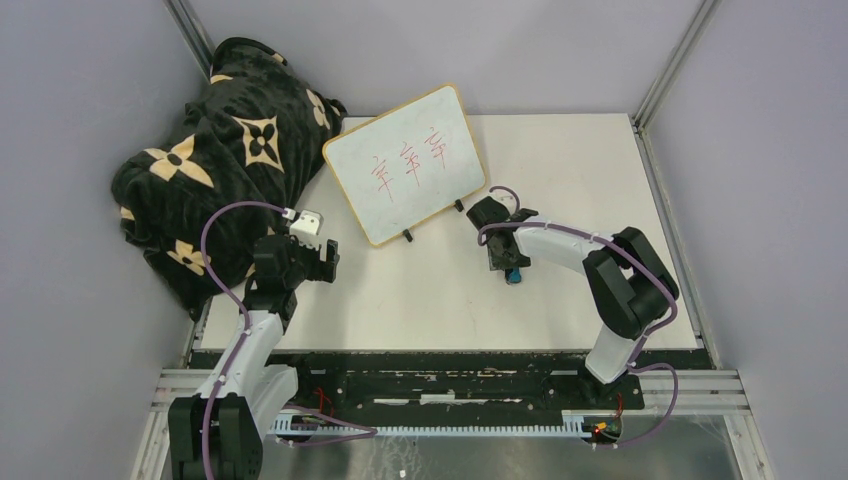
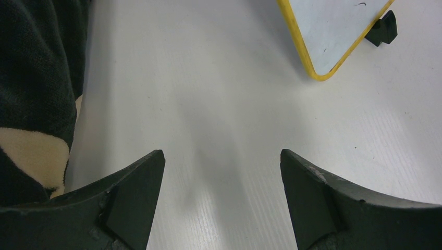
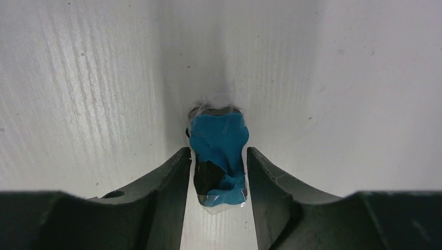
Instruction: Erase the whiteboard
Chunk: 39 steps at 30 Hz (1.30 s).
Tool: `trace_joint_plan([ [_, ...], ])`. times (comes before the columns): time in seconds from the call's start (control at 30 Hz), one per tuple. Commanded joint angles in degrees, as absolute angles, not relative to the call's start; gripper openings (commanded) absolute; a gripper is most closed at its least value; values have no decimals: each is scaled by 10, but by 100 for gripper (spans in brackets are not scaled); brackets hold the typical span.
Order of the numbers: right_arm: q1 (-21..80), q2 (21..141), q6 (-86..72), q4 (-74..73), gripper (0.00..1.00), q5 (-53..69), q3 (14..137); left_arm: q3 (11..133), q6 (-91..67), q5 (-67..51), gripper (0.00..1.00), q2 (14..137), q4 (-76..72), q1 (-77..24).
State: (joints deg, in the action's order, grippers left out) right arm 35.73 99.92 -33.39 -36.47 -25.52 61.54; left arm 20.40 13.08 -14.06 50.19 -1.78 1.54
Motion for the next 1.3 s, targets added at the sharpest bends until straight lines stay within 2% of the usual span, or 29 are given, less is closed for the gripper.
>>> trace_joint_plan([
  [0.0,358,986,-344,-345,51,-251,607,206,156,-150,88,494,-27,17],
  [0.13,358,994,-345,-341,44,-242,605,205,156,-150,88,495,-28,17],
  [0.33,358,995,-347,-332,22,-238,598,207,152,-145,88,496,-29,17],
  [0.6,359,952,-350,-326,24,-250,579,228,138,-141,89,506,-37,17],
  [0.8,358,871,-337,-273,25,-197,546,268,129,-162,89,534,-42,18],
  [1.07,358,774,-315,-197,11,-124,496,342,104,-222,89,604,-42,22],
  [1.27,358,727,-300,-170,10,-105,476,405,96,-269,88,617,-21,27],
])
